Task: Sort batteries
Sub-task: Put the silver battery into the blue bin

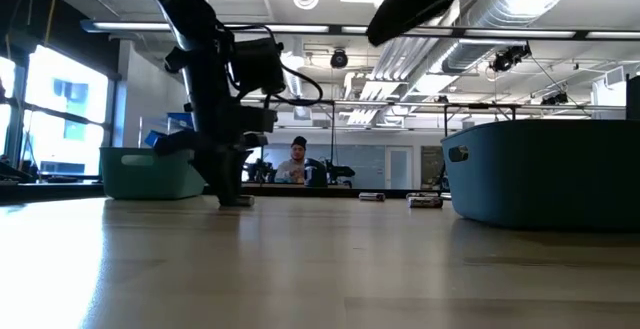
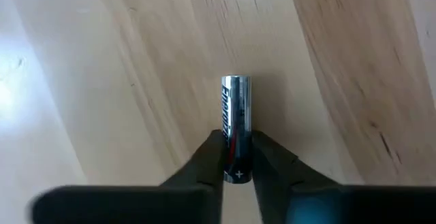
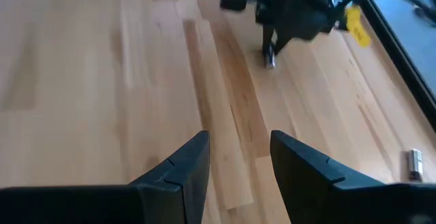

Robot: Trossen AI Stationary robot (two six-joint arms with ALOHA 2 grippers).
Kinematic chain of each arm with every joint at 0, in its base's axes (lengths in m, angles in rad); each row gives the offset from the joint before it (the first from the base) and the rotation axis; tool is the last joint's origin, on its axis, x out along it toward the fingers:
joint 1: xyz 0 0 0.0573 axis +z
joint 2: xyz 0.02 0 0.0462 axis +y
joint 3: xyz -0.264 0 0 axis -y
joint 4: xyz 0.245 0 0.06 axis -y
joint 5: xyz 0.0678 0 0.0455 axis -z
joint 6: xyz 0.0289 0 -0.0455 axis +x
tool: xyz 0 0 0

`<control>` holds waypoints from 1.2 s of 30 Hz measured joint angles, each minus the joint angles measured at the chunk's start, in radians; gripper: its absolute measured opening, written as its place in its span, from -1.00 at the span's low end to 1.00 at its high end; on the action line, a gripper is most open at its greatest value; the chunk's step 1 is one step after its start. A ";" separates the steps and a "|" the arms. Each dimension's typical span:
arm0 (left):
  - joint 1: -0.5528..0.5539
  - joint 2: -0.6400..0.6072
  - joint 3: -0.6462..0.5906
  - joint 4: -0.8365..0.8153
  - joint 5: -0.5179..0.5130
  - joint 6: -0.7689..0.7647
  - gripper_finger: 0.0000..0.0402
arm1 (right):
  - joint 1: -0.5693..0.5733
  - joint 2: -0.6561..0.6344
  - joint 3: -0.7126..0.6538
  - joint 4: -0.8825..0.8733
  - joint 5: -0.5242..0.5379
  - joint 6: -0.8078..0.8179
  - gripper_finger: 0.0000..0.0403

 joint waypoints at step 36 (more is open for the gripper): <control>-0.100 -0.186 -0.571 1.713 0.441 -0.524 -0.86 | -0.214 0.196 -0.001 0.908 -0.373 -0.548 -0.41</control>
